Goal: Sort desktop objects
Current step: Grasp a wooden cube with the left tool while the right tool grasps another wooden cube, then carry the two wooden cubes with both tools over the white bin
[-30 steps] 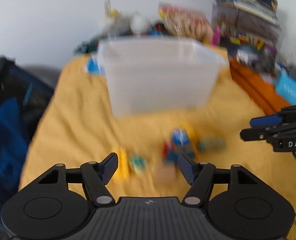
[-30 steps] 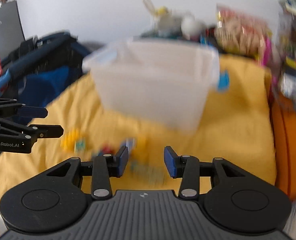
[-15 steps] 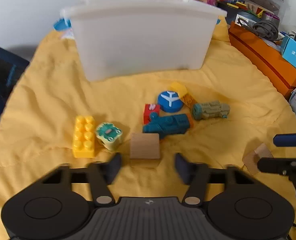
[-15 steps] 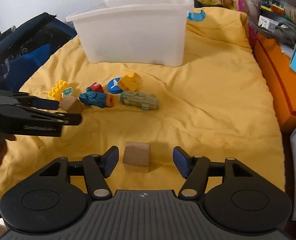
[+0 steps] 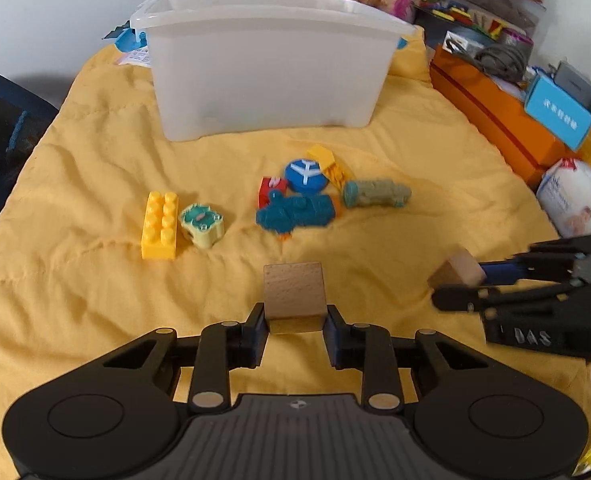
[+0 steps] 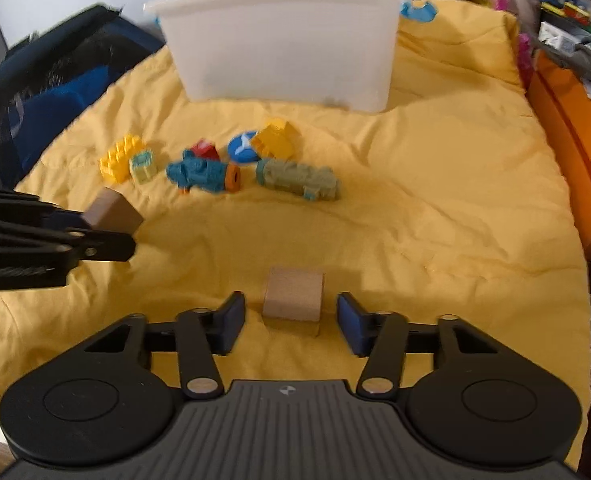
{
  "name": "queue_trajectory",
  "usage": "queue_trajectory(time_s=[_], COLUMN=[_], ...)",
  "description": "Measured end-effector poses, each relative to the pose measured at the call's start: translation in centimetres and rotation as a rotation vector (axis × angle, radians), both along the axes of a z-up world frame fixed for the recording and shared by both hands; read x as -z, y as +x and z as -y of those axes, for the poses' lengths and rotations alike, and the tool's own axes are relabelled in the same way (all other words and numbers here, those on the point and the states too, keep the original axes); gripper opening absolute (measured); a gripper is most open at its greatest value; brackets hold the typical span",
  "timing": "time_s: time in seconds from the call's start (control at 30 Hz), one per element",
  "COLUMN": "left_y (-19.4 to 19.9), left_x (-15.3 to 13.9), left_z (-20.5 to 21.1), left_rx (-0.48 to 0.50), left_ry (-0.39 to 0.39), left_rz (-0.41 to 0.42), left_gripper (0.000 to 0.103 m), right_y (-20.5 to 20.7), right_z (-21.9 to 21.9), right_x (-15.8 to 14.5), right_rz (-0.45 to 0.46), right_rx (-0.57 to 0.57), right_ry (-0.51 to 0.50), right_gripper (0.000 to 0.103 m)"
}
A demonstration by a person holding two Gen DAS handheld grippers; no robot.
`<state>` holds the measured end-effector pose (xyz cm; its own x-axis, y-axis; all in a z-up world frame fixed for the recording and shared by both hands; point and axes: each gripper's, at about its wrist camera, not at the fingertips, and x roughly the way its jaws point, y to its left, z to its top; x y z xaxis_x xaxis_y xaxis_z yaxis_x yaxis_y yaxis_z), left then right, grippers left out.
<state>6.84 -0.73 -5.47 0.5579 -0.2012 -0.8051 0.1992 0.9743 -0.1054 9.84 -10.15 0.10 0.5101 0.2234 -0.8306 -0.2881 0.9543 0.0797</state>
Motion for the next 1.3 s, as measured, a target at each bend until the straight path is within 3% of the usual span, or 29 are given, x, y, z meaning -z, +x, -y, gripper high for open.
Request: queue_trajectory(time_s=[0.17,0.63,0.9,1.3], left_y=[-0.2,0.3,2.2,8.8], left_x=[0.9,0.9,-4.0,-12.1], left_z=[-0.3,0.1,-0.4,-1.9], left_rx=[-0.011,0.020,-0.012,-0.015], left_ry=[-0.001,-0.009,-0.046,-0.031], left_rz=[-0.037,-0.032,0.057,0.249], left_gripper=[0.033,0.032,0.032,0.032], right_y=[-0.1,0.0,1.5,7.6], right_z=[-0.5,-1.1,0.3,0.5], right_x=[-0.4,0.1,-2.6,-10.2], right_rz=[0.023,0.039,0.057,0.270], right_rx=[-0.041,-0.075,-0.044,-0.046], right_ry=[0.001,-0.013,0.005,0.001], right_gripper=[0.033,0.033,0.033,0.033])
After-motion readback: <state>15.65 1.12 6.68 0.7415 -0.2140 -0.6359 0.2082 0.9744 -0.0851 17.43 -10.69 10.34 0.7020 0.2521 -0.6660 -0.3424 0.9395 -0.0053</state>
